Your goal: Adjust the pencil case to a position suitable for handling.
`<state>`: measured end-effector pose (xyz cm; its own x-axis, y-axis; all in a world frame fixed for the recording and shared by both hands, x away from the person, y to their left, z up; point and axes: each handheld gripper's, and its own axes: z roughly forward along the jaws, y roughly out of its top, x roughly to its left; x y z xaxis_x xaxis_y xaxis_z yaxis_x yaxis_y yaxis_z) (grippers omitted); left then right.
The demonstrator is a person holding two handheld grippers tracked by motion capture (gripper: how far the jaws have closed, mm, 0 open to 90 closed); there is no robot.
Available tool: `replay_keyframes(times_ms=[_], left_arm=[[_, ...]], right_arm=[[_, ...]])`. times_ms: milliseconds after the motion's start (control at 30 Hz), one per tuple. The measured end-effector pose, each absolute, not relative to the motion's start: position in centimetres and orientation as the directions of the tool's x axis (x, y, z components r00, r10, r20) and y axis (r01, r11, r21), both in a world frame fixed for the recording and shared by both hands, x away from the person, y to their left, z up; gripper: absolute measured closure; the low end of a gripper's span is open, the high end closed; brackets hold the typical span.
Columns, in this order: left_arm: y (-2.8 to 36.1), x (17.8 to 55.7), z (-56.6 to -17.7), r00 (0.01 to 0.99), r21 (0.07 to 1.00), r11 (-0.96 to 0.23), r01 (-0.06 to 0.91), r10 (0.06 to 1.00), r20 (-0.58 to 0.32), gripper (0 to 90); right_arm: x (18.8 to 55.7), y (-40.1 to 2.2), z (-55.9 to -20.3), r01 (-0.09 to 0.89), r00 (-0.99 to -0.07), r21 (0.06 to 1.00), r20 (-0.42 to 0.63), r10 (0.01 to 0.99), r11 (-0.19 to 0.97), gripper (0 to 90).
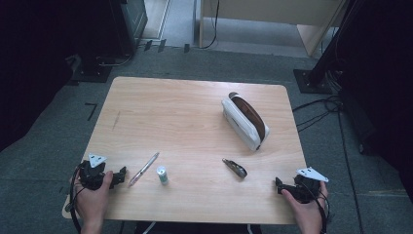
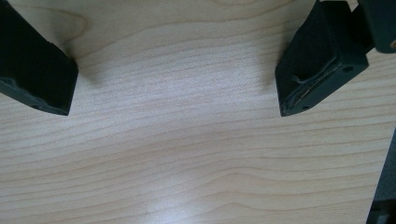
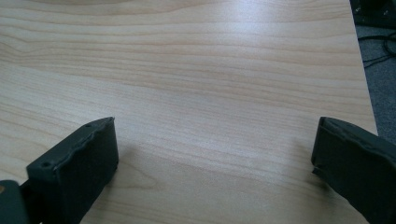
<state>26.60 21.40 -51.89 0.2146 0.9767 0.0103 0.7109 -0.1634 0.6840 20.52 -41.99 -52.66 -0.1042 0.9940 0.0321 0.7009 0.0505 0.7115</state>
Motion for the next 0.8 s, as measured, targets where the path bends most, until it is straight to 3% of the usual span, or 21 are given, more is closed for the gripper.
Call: replay_keyframes(times_ms=[33,133,400,800], left_arm=[[21.4,26.6,-51.9,0.215,0.684,-0.163,0.711,0.977,0.010,0.0],[21.4,26.6,-51.9,0.214,0.684,-0.163,0.711,0.977,0.010,0.0],[21.4,26.6,-51.9,0.214,0.684,-0.163,0.711,0.977,0.010,0.0],[21.4,26.6,-51.9,0.214,0.684,-0.163,0.711,0.977,0.010,0.0]], right_arm=[[20.5,-42.0,-52.7,0.701,-0.104,0.712,0.032,0.994,0.050,1.1],[20.3,-41.9,-52.4,0.690,-0.101,0.723,0.032,0.994,0.047,12.0],[20.2,-41.3,-51.1,0.677,-0.100,0.734,0.009,0.995,0.061,14.1],[21.3,-39.3,-47.1,0.598,-0.190,0.794,0.010,0.982,0.107,27.4]])
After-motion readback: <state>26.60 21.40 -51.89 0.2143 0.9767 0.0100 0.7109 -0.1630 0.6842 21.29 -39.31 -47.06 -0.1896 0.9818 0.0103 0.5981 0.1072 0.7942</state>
